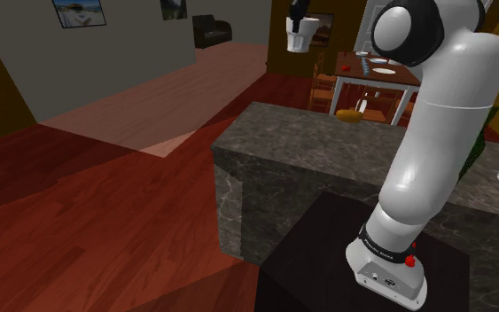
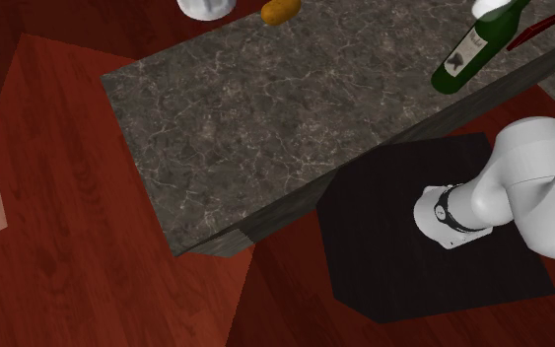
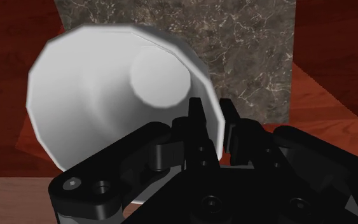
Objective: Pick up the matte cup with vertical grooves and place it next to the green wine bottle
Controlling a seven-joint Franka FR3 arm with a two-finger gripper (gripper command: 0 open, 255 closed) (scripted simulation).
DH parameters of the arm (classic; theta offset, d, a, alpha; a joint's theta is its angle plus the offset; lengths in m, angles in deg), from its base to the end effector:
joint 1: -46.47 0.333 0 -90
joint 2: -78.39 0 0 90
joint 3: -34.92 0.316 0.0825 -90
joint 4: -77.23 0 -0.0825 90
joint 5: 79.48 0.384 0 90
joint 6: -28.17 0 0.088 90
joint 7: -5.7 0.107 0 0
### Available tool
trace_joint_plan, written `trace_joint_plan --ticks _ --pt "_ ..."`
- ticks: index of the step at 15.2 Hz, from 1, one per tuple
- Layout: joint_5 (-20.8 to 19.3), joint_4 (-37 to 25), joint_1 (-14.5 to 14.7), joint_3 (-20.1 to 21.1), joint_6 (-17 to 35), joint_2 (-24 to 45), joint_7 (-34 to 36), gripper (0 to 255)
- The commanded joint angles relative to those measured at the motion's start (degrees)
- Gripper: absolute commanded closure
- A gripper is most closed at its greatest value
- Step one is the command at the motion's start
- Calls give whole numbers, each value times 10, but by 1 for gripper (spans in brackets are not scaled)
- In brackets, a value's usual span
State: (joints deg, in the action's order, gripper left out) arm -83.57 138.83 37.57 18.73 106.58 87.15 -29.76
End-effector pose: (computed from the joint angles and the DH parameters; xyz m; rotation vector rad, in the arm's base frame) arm 0.5145 -0.2291 0.7496 2.9594 0.2488 0.1058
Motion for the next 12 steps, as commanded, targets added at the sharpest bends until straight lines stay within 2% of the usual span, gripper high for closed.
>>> trace_joint_plan --ticks 1,6,12 --pt "-4 21 -2 -3 3 -19 -7 255" --pt "-30 146 -13 -15 34 -121 -37 255" --pt "-56 244 -34 -37 48 -216 -82 255"
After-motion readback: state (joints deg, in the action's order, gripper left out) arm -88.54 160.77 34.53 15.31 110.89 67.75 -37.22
